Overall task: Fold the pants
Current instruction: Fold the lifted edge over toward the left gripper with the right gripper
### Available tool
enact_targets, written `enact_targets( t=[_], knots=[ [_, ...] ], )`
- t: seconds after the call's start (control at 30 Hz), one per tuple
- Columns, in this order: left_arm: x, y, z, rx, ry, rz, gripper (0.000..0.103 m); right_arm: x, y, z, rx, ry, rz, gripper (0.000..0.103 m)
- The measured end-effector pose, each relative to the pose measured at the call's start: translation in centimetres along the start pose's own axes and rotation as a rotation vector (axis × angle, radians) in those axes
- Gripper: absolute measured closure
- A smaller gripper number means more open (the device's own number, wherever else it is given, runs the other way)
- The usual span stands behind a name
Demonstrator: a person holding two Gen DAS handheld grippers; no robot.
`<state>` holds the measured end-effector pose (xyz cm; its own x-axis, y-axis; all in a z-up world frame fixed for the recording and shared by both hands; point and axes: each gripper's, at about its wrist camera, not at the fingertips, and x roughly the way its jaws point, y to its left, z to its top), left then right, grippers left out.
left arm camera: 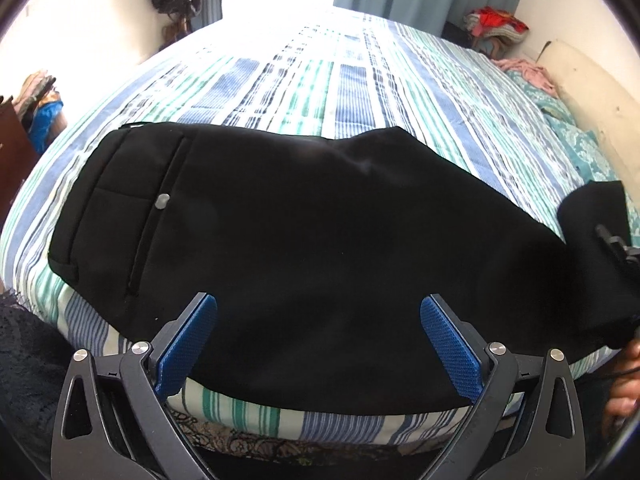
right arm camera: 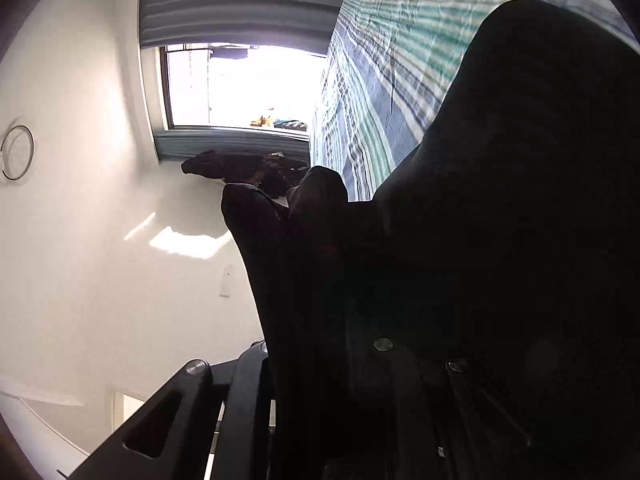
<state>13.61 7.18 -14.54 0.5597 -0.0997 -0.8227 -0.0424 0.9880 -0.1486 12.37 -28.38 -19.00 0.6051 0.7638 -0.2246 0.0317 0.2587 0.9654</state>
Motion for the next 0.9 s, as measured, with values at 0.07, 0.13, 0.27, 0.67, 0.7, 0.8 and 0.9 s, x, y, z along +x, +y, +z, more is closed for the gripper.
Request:
enact_targets(
  t=[0.07, 0.13, 0.27, 0.67, 0.7, 0.8, 0.9],
  knots=[
    [0.0, 0.3, 0.1, -0.002, 0.001, 0.000, 0.001, 4.3, 0.9, -2.0, -0.064, 0.022, -0.076, 0.087],
    [0.3, 0.7, 0.2, -0.016, 0.012, -0.006, 0.001, 8.2, 1.2, -3.9, -0.115, 0.055, -0.201, 0.073],
    [0.0, 2.0, 0.4, -0.074, 0.013, -0.026, 0.001, 11.9, 3.1, -6.6, -0.294, 0.147, -0.402, 0.041],
    [-0.4, -10.8, 1.5, 0.267, -0.010, -0.135, 0.001, -4.9, 7.0, -8.4, -0.668, -0.163, -0.595, 0.015],
    [1.0, -12.0, 1.5, 0.291, 0.019, -0.096, 0.001, -7.0, 7.2, -8.8, -0.642, -0.197, -0.588, 0.015],
    [5.2, -12.3, 0.7, 0.274, 0.146, 0.009, 0.074, -8.6, 7.3, -7.2, -0.630, -0.297, -0.590, 0.015],
    [4.4, -10.2, -0.2, 0.183, 0.122, -0.033, 0.075, -8.4, 8.0, -6.5, -0.725, -0.354, -0.713, 0.015]
  ],
)
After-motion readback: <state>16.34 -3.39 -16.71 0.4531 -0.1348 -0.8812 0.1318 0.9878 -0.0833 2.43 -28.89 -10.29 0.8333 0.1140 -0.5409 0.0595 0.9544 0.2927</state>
